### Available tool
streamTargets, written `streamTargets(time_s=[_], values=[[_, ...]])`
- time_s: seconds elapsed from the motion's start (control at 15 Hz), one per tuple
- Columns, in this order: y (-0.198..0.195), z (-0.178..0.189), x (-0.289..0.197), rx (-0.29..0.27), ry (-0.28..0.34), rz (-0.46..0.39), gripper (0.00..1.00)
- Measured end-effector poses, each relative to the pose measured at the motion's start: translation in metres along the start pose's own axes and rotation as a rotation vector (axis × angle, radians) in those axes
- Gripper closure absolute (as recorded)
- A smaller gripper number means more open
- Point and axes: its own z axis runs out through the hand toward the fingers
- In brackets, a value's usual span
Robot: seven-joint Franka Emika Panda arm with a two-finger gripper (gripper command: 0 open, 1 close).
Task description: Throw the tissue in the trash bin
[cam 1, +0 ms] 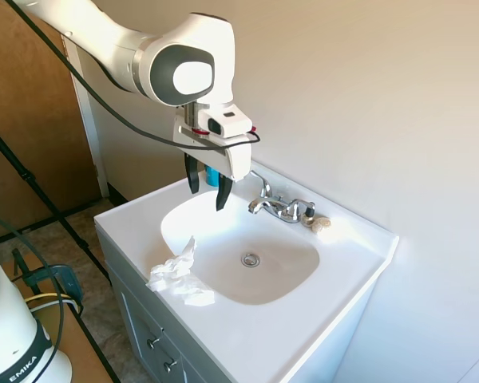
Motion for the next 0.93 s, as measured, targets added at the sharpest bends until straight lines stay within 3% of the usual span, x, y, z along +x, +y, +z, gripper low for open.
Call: streamTargets(time_s=[0.4,0.93], values=[[0.024,0.06,-0.019,-0.145,-0.046,-0.05,0.0],[0.018,0.13,-0.024,-0.203,-0.103,-0.07,0.0]])
